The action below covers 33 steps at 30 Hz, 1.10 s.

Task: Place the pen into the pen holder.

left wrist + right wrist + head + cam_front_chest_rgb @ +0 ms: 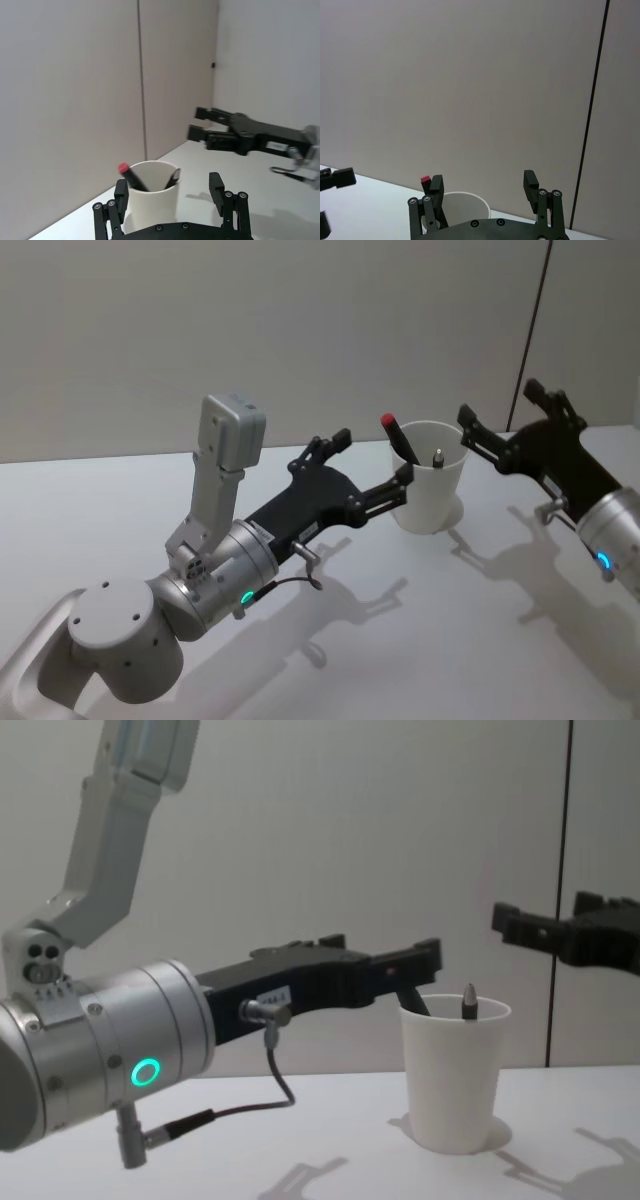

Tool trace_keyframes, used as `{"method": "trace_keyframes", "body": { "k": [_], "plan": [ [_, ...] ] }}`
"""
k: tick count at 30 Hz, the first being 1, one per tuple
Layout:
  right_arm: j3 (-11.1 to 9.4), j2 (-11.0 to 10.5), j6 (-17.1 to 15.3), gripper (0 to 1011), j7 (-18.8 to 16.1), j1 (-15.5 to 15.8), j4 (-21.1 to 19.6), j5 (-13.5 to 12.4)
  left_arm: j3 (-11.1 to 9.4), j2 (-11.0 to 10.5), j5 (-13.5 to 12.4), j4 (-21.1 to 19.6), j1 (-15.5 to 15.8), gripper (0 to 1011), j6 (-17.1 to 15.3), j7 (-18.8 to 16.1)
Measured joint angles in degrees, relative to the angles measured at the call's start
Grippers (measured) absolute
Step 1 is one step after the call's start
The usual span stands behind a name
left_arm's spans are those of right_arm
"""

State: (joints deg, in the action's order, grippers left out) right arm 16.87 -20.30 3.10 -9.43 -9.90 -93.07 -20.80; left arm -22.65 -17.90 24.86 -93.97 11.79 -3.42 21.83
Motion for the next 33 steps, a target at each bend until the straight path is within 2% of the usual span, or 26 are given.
{"method": "trace_keyframes", "body": {
  "k": [18, 24, 33],
  "plan": [
    [-3.5, 0.8, -4.4, 1002, 4.9, 9.4, -7.2, 3.8, -2.3, -2.6, -8.8, 0.5, 1.2, 1001, 1.7, -13.9],
    [-3.9, 1.0, -5.0, 1002, 5.6, 10.6, -8.1, 4.3, -3.0, -3.4, -11.5, 0.7, 1.6, 1001, 2.3, -18.2],
    [-4.0, 1.0, -5.1, 1002, 5.6, 10.7, -8.2, 4.3, -3.4, -4.0, -13.3, 0.8, 1.8, 1001, 2.7, -21.0]
  ]
}}
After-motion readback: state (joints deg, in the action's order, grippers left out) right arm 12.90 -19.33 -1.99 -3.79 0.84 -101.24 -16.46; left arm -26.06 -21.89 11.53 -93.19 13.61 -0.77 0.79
